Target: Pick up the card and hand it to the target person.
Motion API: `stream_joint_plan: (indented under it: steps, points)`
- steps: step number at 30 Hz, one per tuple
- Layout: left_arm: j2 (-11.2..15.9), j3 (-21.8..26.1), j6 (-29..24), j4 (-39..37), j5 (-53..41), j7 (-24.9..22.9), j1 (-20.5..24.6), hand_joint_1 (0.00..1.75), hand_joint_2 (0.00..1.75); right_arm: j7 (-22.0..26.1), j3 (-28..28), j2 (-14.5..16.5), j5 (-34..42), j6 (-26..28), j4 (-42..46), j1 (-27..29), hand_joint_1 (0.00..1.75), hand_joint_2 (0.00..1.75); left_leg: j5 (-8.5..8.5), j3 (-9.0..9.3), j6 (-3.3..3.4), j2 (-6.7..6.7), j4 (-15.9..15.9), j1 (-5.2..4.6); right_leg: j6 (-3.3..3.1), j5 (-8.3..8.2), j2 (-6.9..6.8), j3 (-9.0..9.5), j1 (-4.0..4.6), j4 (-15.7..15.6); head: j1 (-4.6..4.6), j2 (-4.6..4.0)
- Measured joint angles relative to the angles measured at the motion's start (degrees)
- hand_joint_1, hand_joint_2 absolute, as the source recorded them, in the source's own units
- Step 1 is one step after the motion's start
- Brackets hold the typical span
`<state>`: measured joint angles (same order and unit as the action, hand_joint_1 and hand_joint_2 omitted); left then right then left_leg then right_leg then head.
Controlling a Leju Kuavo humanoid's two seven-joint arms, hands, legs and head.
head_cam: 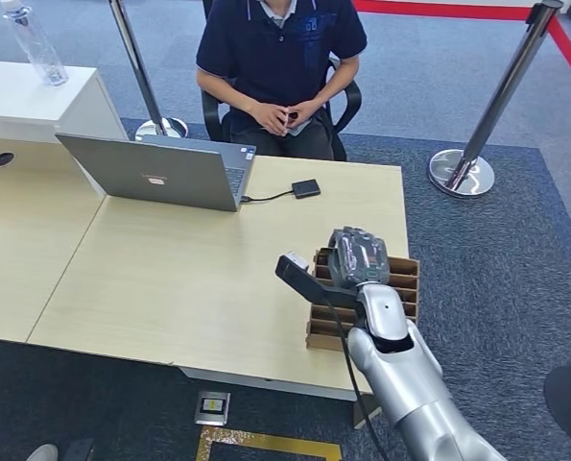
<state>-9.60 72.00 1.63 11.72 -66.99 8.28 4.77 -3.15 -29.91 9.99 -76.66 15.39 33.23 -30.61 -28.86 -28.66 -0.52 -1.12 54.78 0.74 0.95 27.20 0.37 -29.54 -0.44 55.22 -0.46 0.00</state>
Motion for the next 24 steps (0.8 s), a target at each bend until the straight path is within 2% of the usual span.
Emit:
stream_joint_plan:
  steps: [4,12,24]
  points:
    - [0.00,0.00,-0.17,-0.01,-0.01,0.00,-0.01,0.00,0.00,-0.02,0.03,0.00,-0.18,0.52,-0.16,-0.10,1.69,1.75,0.00,0.00,0.00,0.00,0.00,0.00,0.00,0.00,0.00,0.00,0.00,0.00,0.00,0.00]
    - [0.00,0.06,-0.25,-0.02,0.40,0.02,0.01,0.00,0.00,0.16,0.20,-0.05,-1.62,2.08,1.97,0.95,1.75,1.75,0.00,0.01,0.00,0.00,0.00,0.00,0.00,0.00,0.00,0.00,0.00,0.00,0.00,0.00]
    - [0.00,1.01,-0.40,-0.04,1.05,0.51,-0.01,0.00,0.00,2.31,0.86,-1.06,-3.63,0.20,14.93,5.35,1.75,1.75,0.00,0.00,0.00,0.00,0.00,0.00,0.00,0.00,0.00,-0.01,0.00,0.00,0.01,0.00]
